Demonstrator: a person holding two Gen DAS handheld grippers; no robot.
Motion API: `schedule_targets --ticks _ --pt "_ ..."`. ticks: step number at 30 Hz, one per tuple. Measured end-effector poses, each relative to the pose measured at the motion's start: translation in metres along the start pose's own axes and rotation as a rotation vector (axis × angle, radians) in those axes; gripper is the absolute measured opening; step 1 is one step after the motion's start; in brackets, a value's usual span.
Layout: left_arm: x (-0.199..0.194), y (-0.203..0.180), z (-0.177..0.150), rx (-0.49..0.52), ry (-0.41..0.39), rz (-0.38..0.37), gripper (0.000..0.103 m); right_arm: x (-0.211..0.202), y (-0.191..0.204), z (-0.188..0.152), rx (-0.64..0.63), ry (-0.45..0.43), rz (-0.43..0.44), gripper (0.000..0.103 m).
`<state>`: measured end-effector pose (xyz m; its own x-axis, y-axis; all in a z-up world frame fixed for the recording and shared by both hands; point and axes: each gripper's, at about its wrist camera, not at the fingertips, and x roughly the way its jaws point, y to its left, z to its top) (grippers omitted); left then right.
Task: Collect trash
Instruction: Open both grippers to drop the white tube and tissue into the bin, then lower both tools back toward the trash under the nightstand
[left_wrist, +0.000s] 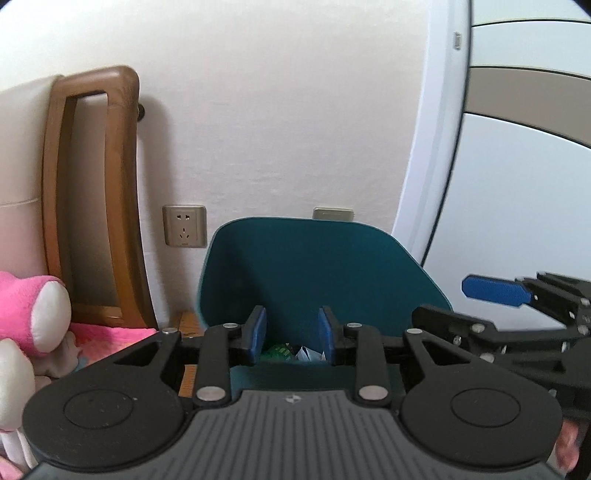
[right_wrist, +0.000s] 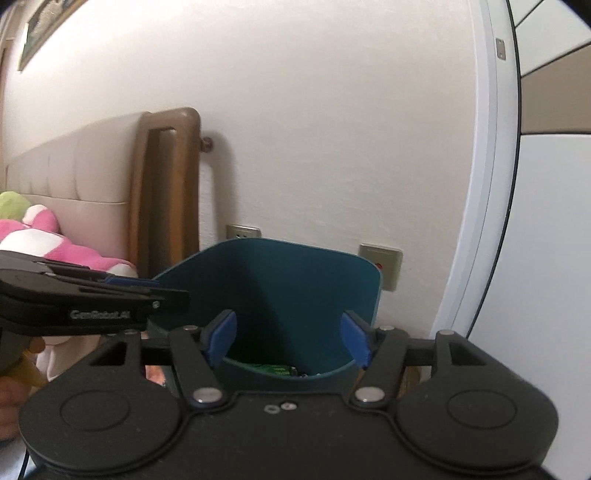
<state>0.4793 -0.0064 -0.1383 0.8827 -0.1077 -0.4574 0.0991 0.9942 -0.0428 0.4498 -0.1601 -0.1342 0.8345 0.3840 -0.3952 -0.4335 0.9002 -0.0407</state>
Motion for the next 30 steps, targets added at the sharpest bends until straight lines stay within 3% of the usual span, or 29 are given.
schedule_targets --ticks 7,14,15,17,18,25,30 --pt "-0.025 0.013 -0.036 0.02 -0.009 -0.015 0.03 -0.023 0.007 -0.016 -0.021 -0.019 0.073 0.063" --pt "-0.032 0.028 -0.085 0.002 0.021 -0.039 0.031 -0.035 -0.001 -0.048 0.086 -0.014 0.199 0.064" --pt "-0.031 0.029 -0.096 0.009 0.028 -0.036 0.034 -0.035 -0.001 -0.055 0.093 -0.011 0.212 0.064" --pt "-0.027 0.031 -0.114 0.008 0.043 -0.034 0.072 -0.031 -0.002 -0.076 0.116 0.009 0.239 0.065" --pt "-0.025 0.034 -0.124 -0.005 0.049 -0.034 0.079 -0.027 -0.003 -0.086 0.13 0.026 0.254 0.065" --pt "0.009 0.05 -0.187 -0.066 0.16 -0.015 0.081 0.011 -0.003 -0.179 0.225 0.196 0.337 0.065" --pt "0.044 0.052 -0.245 -0.095 0.262 0.008 0.081 0.046 0.004 -0.249 0.231 0.338 0.322 0.066"
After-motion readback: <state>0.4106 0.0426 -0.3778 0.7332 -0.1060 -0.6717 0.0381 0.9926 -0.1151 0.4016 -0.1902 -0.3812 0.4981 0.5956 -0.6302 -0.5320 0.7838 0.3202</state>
